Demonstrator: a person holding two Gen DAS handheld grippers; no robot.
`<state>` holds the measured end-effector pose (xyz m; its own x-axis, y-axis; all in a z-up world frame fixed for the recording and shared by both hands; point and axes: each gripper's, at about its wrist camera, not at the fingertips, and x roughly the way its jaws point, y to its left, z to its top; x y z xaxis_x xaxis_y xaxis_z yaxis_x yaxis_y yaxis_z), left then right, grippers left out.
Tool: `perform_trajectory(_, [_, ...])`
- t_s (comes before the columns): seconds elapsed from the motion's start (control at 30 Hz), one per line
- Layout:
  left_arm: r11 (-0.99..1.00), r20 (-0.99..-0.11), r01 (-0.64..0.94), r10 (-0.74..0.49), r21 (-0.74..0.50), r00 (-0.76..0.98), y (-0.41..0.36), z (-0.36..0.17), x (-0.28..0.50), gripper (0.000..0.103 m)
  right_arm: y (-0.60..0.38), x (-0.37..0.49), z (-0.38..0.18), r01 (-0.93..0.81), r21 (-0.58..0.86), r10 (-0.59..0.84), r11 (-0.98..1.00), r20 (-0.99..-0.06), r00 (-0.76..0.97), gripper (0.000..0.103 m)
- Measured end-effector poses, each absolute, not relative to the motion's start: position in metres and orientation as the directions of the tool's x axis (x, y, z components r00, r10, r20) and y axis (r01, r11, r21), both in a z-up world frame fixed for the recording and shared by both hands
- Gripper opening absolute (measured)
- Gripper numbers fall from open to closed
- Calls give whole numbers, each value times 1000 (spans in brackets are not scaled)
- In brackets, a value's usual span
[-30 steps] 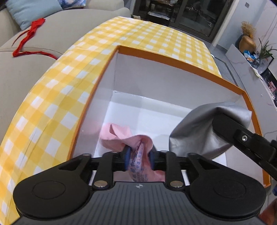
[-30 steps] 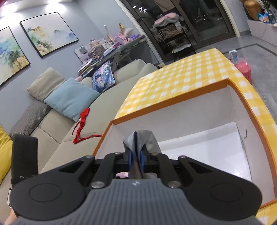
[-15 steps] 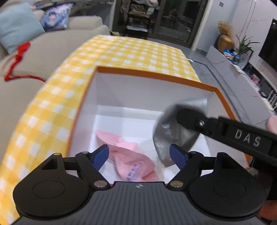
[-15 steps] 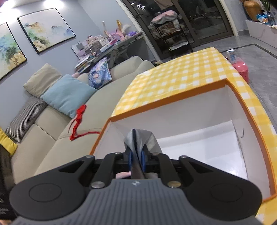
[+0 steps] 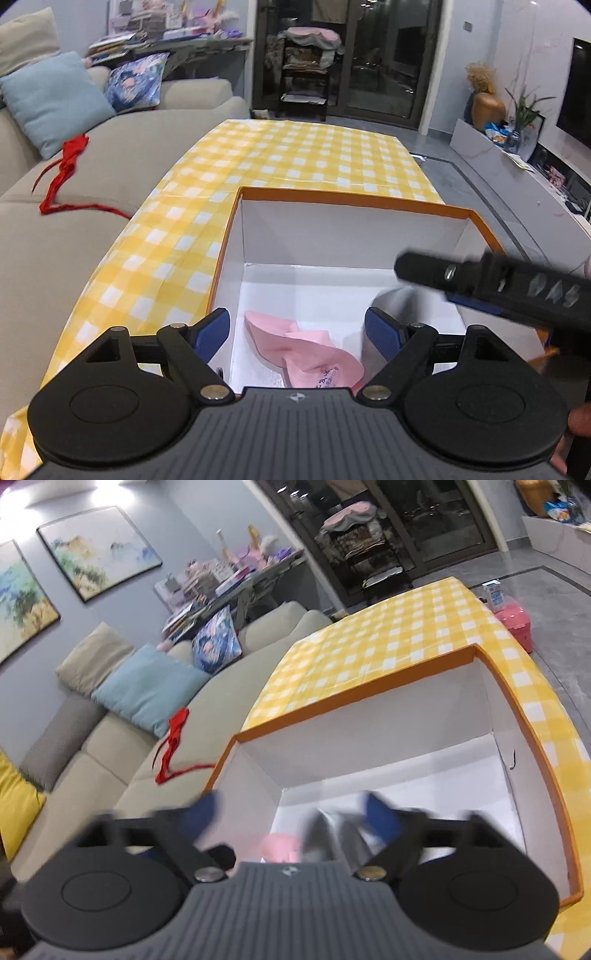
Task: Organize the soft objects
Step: 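Open the left tool over the orange box while the right tool releases the grey fabric inside, then withdraw both tools from the box back toward the pile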
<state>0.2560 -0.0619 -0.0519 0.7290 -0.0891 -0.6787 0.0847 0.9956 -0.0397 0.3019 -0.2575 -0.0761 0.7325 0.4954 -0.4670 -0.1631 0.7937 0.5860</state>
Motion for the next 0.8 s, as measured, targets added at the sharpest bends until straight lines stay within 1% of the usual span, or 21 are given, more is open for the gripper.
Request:
perform_trajectory(0.07, [995, -667, 100, -77, -4, 741, -62, -54, 251, 97, -258, 302, -75, -158, 597, 496, 787, -459, 736, 98])
perform_trajectory(0.1, [995, -663, 97, -67, 9, 746, -60, -55, 249, 97, -258, 303, -75, -160, 601, 502, 783, -459, 733, 100])
perform_trajectory(0.17, [996, -661, 91, -63, 7, 748, -59, -57, 248, 97, -257, 304, -74, -156, 604, 506, 781, -467, 725, 100])
perform_trajectory(0.23, [996, -658, 86, -72, -11, 749, -57, -56, 247, 97, -253, 304, -73, -152, 600, 503, 786, -476, 722, 100])
perform_trajectory(0.37, [995, -660, 80, -101, -61, 745, -51, -54, 248, 97, -246, 300, -73, -167, 584, 492, 794, -458, 740, 100])
perform_trajectory(0.53, [992, -651, 90, -124, -86, 749, -48, -54, 246, 97, -244, 300, -70, -158, 569, 467, 807, -452, 760, 100])
perform_trajectory(0.7, [981, -642, 79, -178, -180, 745, -44, -52, 246, 97, -247, 296, -57, -144, 553, 424, 821, -422, 801, 100])
perform_trajectory(0.8, [984, -651, 33, -139, -173, 746, -47, -51, 246, 97, -248, 291, -42, -163, 515, 422, 842, -437, 794, 100])
